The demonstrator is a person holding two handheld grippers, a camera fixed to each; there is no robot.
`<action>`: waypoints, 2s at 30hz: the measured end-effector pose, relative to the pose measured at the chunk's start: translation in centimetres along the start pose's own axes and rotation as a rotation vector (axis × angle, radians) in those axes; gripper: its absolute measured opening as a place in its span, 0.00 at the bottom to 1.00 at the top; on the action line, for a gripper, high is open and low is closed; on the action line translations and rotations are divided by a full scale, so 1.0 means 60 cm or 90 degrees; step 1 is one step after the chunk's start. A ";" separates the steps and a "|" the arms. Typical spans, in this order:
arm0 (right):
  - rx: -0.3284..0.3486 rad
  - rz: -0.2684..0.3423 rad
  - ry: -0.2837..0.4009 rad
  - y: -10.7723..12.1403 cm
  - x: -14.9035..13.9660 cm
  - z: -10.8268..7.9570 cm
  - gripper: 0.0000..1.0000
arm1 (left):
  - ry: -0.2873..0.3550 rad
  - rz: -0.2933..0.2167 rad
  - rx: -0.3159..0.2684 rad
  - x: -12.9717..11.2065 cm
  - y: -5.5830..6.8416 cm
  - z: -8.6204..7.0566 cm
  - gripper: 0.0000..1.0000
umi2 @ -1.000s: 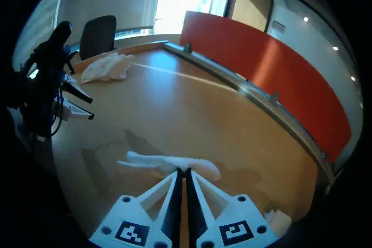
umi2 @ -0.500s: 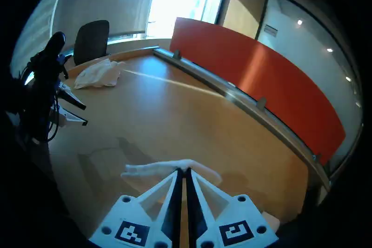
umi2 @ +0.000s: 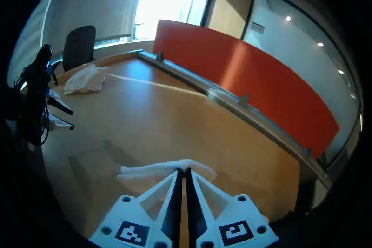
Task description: Fold towel
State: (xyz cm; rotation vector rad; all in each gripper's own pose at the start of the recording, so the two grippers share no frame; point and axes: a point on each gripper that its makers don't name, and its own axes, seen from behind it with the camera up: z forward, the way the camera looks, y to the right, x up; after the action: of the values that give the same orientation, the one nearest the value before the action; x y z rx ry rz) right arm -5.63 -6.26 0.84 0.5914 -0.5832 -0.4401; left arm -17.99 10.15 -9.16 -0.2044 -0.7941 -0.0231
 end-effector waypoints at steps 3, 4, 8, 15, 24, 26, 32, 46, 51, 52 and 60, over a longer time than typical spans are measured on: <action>-0.012 0.012 -0.002 0.027 -0.007 -0.004 0.05 | 0.000 0.000 -0.001 -0.001 0.002 0.001 0.94; -0.017 0.015 -0.003 0.036 -0.010 -0.005 0.05 | -0.001 0.000 -0.001 -0.001 0.002 0.001 0.94; -0.037 0.029 -0.007 0.076 -0.021 -0.010 0.05 | -0.003 0.003 -0.001 -0.002 0.004 0.002 0.93; -0.068 0.045 -0.016 0.139 -0.037 -0.016 0.05 | -0.004 0.006 0.000 0.001 0.005 0.005 0.94; -0.101 0.053 -0.033 0.208 -0.059 -0.024 0.05 | -0.006 0.009 0.001 0.005 0.005 0.008 0.93; -0.108 0.055 -0.037 0.223 -0.065 -0.025 0.05 | -0.008 0.009 0.001 0.004 0.006 0.008 0.93; -0.126 0.065 -0.048 0.266 -0.079 -0.027 0.05 | -0.011 0.012 0.003 0.005 0.008 0.010 0.94; -0.162 0.076 -0.065 0.355 -0.096 -0.032 0.05 | -0.012 0.020 0.005 0.014 0.016 0.015 0.94; -0.167 0.087 -0.072 0.369 -0.109 -0.035 0.05 | -0.012 0.022 0.005 0.016 0.020 0.016 0.94; -0.168 0.089 -0.073 0.370 -0.111 -0.037 0.05 | -0.012 0.022 0.004 0.016 0.021 0.016 0.94; -0.174 0.099 -0.084 0.372 -0.135 -0.050 0.05 | -0.013 0.028 0.002 0.019 0.023 0.017 0.94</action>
State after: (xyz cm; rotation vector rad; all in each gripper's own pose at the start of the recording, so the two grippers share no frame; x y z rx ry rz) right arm -4.97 15.94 9.70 0.2548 -0.6764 -0.4057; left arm -17.75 11.76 -7.89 -0.2191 -0.8097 0.0217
